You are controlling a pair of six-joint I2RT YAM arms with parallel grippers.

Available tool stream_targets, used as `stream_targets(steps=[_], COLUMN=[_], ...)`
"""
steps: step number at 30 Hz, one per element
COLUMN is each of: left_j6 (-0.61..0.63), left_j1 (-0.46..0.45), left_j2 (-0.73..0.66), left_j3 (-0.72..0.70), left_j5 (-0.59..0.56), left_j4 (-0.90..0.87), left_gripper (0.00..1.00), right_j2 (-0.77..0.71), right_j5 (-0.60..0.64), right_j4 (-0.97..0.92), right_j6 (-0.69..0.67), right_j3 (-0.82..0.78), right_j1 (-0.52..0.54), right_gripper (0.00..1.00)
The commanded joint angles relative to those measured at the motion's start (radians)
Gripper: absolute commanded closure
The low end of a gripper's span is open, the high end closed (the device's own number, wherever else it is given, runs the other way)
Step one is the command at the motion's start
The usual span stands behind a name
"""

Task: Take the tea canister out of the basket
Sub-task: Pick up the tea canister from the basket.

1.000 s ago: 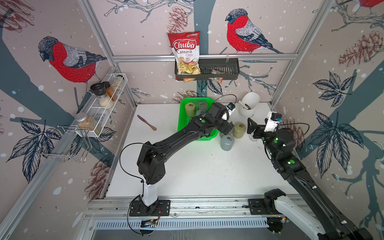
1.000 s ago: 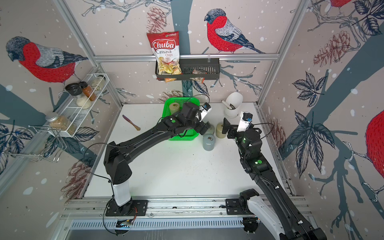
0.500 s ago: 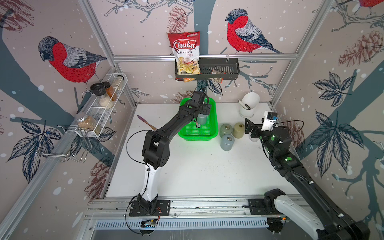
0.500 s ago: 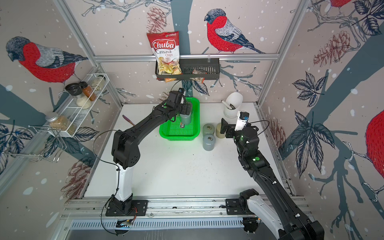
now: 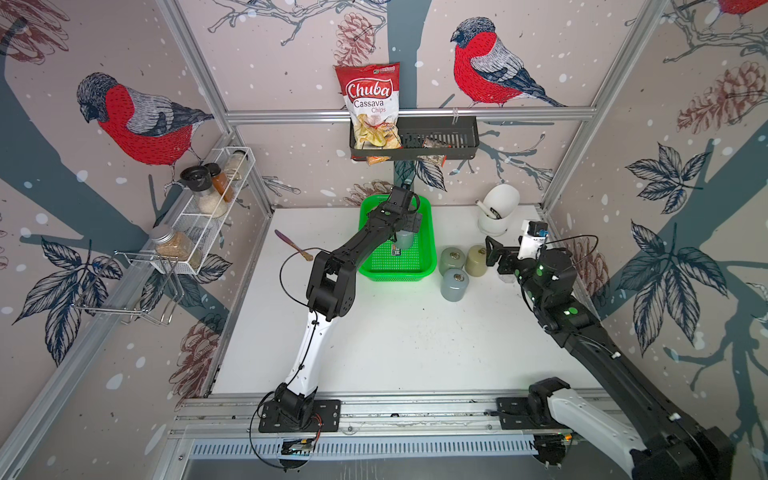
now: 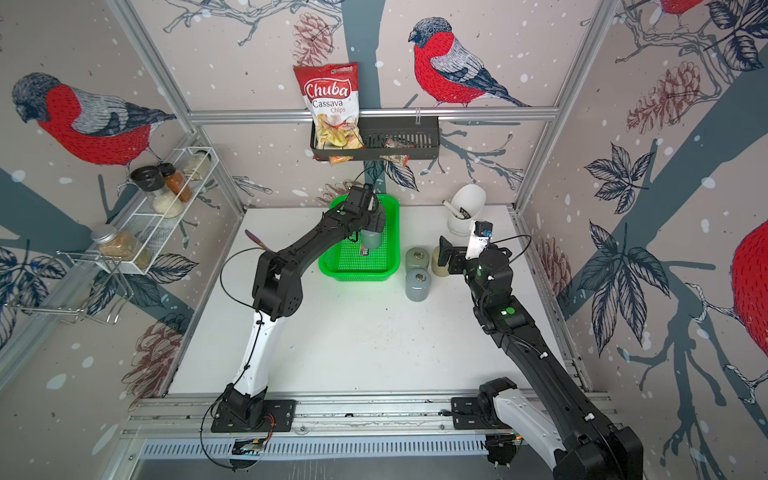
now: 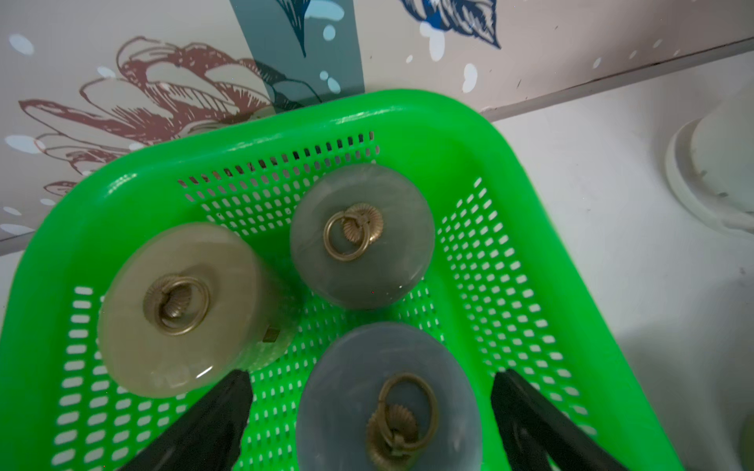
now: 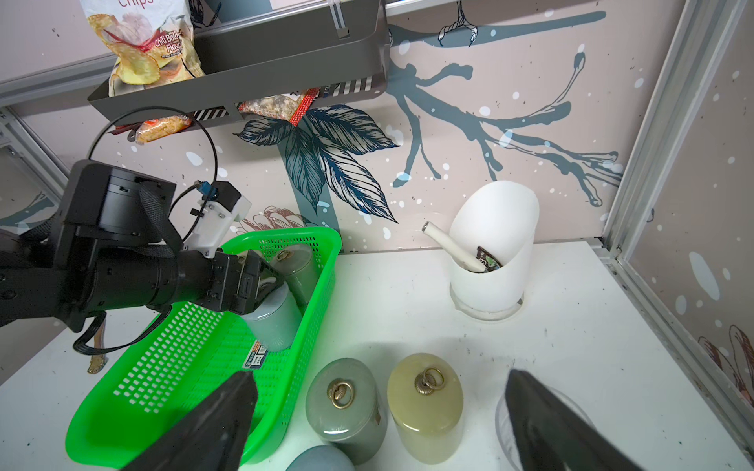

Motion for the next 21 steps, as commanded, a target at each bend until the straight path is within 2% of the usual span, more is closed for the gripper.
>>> stream_targets(steps=[1, 12, 21], left_j6=[-0.014, -0.005, -0.001], left_j1=[0.004, 0.006, 0.006], left_j2=[0.014, 0.047, 0.073], left_j3=[0.013, 0.028, 0.029], left_j5=[0.019, 0.126, 0.149], left_j4=[0.0, -0.023, -0.052], left_gripper=[0.04, 0.04, 0.04], right_j2=[0.007, 0.015, 0.014], right_j5=[-0.005, -0.009, -0.011], right_j4=[0.034, 0.031, 0.03], right_j6=[-0.015, -0.017, -0.014], right_j3=[0.001, 0.0, -0.004], right_j1=[0.001, 0.001, 0.002], right_gripper=[0.0, 0.0, 0.0])
